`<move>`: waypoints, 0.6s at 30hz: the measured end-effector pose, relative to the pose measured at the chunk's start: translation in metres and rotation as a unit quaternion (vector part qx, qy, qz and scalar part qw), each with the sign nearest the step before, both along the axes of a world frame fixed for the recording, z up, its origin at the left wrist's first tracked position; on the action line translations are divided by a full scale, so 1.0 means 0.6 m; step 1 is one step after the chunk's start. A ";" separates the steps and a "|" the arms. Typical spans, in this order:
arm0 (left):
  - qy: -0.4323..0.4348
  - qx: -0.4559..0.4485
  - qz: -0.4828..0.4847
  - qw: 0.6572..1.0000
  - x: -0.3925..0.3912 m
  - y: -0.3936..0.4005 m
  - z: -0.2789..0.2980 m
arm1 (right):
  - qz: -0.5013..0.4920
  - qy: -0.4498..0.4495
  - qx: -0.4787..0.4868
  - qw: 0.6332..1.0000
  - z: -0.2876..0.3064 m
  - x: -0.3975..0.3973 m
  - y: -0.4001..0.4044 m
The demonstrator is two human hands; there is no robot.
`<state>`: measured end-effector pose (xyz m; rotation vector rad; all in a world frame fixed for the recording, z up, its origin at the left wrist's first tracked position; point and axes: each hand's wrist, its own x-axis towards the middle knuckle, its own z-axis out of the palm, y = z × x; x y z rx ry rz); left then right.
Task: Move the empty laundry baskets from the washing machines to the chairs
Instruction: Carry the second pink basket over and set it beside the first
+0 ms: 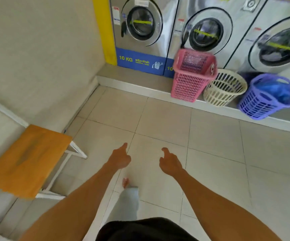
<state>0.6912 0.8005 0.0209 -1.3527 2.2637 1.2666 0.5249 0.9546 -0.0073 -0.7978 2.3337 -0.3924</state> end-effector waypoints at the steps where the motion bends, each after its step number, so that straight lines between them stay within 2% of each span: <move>1: -0.001 0.007 -0.008 1.000 -0.029 -0.016 0.000 | -0.012 -0.001 -0.004 1.000 0.000 -0.026 -0.012; 5: -0.019 0.019 -0.052 0.998 -0.157 -0.098 -0.011 | -0.086 -0.004 -0.012 0.996 0.003 -0.139 -0.073; 11: -0.033 0.021 -0.093 0.995 -0.350 -0.245 0.002 | -0.143 -0.007 -0.015 0.990 0.020 -0.302 -0.153; 18: -0.077 0.016 -0.151 0.985 -0.527 -0.375 0.026 | -0.221 -0.053 -0.010 0.974 0.024 -0.479 -0.228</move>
